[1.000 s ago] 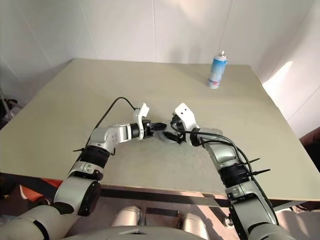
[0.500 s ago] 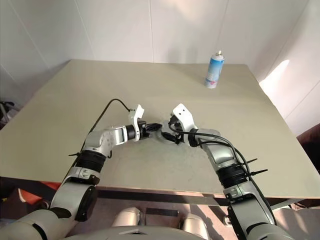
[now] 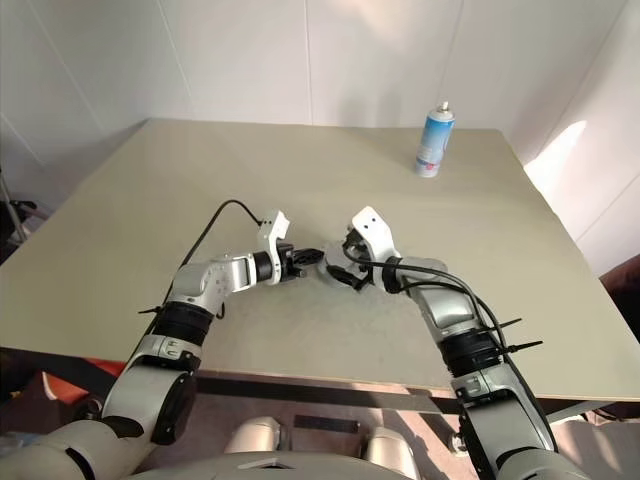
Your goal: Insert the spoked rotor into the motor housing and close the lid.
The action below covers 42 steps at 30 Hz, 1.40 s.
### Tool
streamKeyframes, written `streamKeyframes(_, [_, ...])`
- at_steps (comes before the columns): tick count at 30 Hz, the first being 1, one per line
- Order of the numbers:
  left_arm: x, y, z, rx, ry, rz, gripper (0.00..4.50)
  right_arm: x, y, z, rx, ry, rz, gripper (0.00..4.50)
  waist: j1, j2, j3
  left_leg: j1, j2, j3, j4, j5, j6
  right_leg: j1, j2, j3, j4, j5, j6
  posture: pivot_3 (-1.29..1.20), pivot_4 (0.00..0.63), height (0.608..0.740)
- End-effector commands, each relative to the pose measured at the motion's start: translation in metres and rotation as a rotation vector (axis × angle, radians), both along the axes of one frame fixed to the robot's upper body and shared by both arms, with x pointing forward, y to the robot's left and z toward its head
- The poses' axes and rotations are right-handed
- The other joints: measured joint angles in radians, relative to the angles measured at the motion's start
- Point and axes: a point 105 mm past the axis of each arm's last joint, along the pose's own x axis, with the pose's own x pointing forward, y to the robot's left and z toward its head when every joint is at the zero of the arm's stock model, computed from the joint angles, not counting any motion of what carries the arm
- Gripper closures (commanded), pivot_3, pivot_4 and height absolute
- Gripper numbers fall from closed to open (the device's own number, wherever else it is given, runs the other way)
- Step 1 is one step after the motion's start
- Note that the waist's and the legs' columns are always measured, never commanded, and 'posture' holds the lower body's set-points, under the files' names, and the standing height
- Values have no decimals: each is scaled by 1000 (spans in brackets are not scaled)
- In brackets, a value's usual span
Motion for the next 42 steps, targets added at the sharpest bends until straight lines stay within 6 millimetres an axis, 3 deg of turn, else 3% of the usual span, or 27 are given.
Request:
streamKeyframes(1, [-8,1,-22,52,77,-6,4500,-9,-9,-8,-12,69,-13,14,1,-1,0,0,-1,0,-3,0,0,0,0,1,0,0,0,0,0,740])
streamKeyframes(5, [-8,1,-21,53,75,-9,4500,-14,-5,21,59,19,32,14,4,-3,-2,-6,-1,2,-7,1,0,0,0,4,2,6,-2,0,0,740])
streamKeyframes(8, [-8,0,-21,53,73,-11,4500,-15,-4,47,161,10,34,14,14,-4,-3,-11,-6,3,-2,-2,6,-8,0,15,15,38,-16,0,0,740])
streamKeyframes(11, [-8,0,-21,52,71,-10,4500,-13,-8,66,224,4,10,14,23,-2,-4,-25,-5,3,-4,2,8,-27,2,16,26,32,-21,0,0,740])
streamKeyframes(13, [-7,0,-21,49,71,-10,4500,-11,-10,73,250,5,0,14,24,-3,-4,-37,-5,2,9,1,9,-40,2,22,43,25,-18,0,0,740])
streamKeyframes(20, [-8,-5,-11,-8,48,-29,4500,-9,-9,67,232,22,-17,14,24,-2,-3,-45,-5,1,19,-3,14,-44,2,27,50,17,-23,0,0,740])
streamKeyframes(32, [-2,-1,3,-77,-2,-5,4500,-7,-9,62,218,22,-30,14,23,-5,0,-44,-4,1,25,-1,12,-41,2,28,54,18,-22,0,0,740])
streamKeyframes(42, [13,19,32,-214,-68,85,4500,-7,-8,58,217,23,-29,14,22,-5,0,-46,-4,1,27,-2,12,-43,2,28,55,18,-22,0,0,740])
